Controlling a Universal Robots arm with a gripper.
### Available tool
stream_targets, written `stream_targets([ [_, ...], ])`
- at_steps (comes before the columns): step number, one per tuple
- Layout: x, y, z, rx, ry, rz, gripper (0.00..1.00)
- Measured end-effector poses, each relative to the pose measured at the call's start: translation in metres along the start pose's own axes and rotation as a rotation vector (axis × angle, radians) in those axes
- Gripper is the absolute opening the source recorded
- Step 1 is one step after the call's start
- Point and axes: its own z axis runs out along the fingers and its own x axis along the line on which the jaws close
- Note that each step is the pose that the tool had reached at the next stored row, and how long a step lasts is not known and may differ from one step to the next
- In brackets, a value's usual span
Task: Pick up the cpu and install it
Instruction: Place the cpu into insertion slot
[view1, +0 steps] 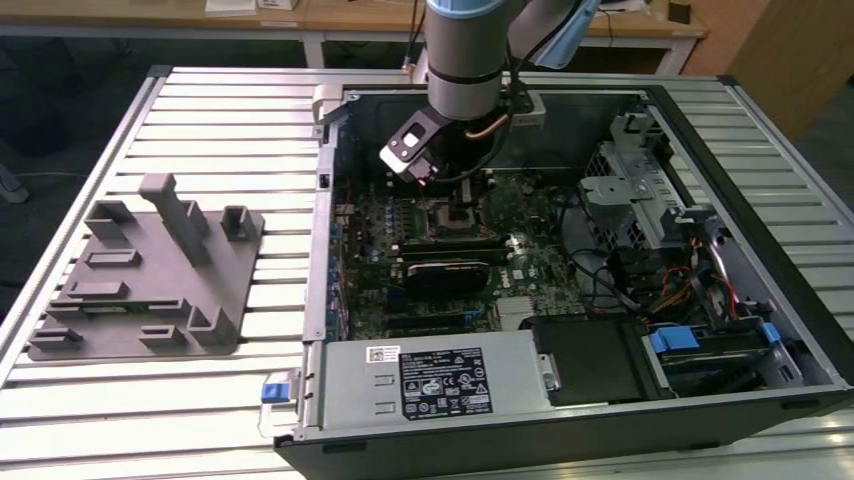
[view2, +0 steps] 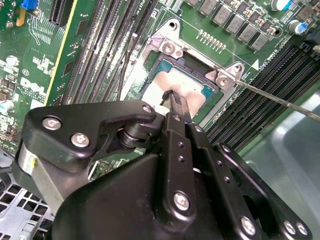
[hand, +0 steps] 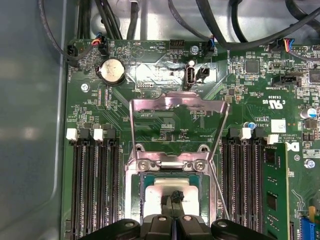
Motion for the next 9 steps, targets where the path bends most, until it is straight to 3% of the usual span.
stream_targets([
  [9, 0.0001, 0.0000, 0.0009, -0.0006, 0.0011, 0.000, 0.11],
])
